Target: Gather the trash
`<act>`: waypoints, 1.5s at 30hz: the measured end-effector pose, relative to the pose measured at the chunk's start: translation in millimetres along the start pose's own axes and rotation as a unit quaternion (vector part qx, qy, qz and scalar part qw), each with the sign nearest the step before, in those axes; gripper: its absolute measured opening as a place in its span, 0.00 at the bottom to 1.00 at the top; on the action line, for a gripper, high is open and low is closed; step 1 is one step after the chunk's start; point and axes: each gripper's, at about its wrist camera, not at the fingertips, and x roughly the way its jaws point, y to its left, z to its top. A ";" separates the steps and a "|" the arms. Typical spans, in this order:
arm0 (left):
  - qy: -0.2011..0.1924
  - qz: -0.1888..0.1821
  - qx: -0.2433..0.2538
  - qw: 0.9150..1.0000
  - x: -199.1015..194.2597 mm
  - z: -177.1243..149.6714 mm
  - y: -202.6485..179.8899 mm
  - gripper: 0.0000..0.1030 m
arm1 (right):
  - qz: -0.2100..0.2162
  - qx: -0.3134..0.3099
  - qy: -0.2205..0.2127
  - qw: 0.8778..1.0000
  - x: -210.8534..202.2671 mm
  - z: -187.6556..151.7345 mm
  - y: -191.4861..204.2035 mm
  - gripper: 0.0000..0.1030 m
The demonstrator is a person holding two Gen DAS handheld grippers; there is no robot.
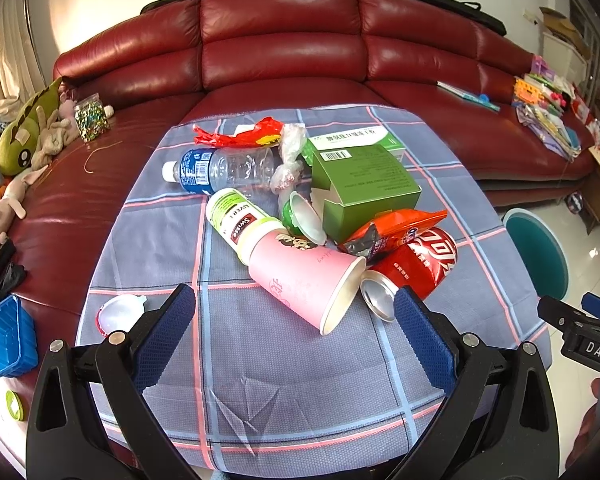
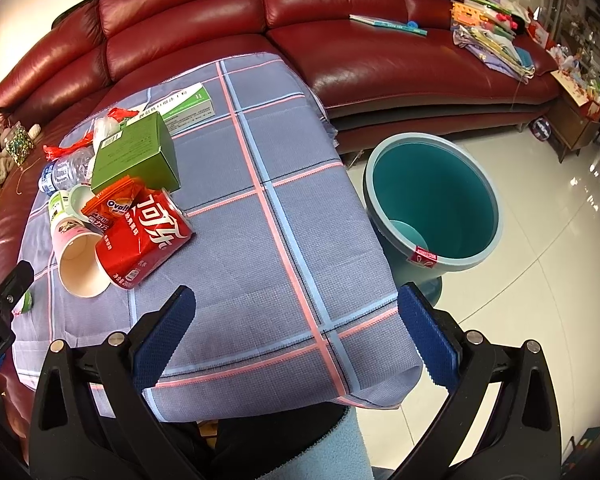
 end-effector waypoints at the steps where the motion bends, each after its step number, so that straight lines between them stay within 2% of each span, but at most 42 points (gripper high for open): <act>1: 0.001 0.000 0.001 1.000 0.2 0.0 -0.4 0.96 | 0.000 0.001 0.001 1.000 0.5 0.0 -0.3 0.94; 6: 0.005 0.002 0.001 1.000 1.9 1.9 2.1 0.96 | -0.001 0.003 0.006 1.000 3.6 0.3 -1.4 0.94; 12: 0.017 0.003 -0.021 1.000 11.4 9.8 19.6 0.96 | 0.001 0.005 0.009 1.000 9.1 1.5 -1.5 0.94; 20: 0.076 -0.027 -0.058 0.995 56.6 34.2 24.1 0.96 | 0.028 -0.003 0.026 0.999 25.6 3.2 7.4 0.94; 25: 0.089 -0.003 -0.041 0.995 80.1 40.2 13.9 0.96 | 0.032 0.003 0.038 0.999 35.2 1.9 6.3 0.94; 28: 0.099 0.003 -0.036 0.994 91.2 35.3 14.6 0.96 | 0.043 0.007 0.045 0.998 40.2 4.9 8.4 0.94; 32: 0.093 -0.011 -0.039 0.995 87.7 30.3 23.0 0.97 | 0.062 0.013 0.052 0.997 45.9 14.0 18.0 0.94; 38: 0.086 -0.032 -0.039 0.995 78.3 21.7 43.1 0.97 | 0.114 0.044 0.070 0.990 57.5 29.6 46.0 0.94; 41: 0.090 -0.045 -0.045 0.994 77.9 20.5 51.1 0.97 | 0.144 0.066 0.089 0.983 67.4 35.6 59.5 0.85; 43: 0.092 -0.050 -0.052 0.993 78.0 18.5 57.2 0.97 | 0.158 0.072 0.103 0.979 75.0 38.0 67.7 0.73; 45: 0.094 -0.057 -0.058 0.992 78.2 16.7 63.3 0.97 | 0.167 0.075 0.126 0.975 85.7 37.7 77.2 0.66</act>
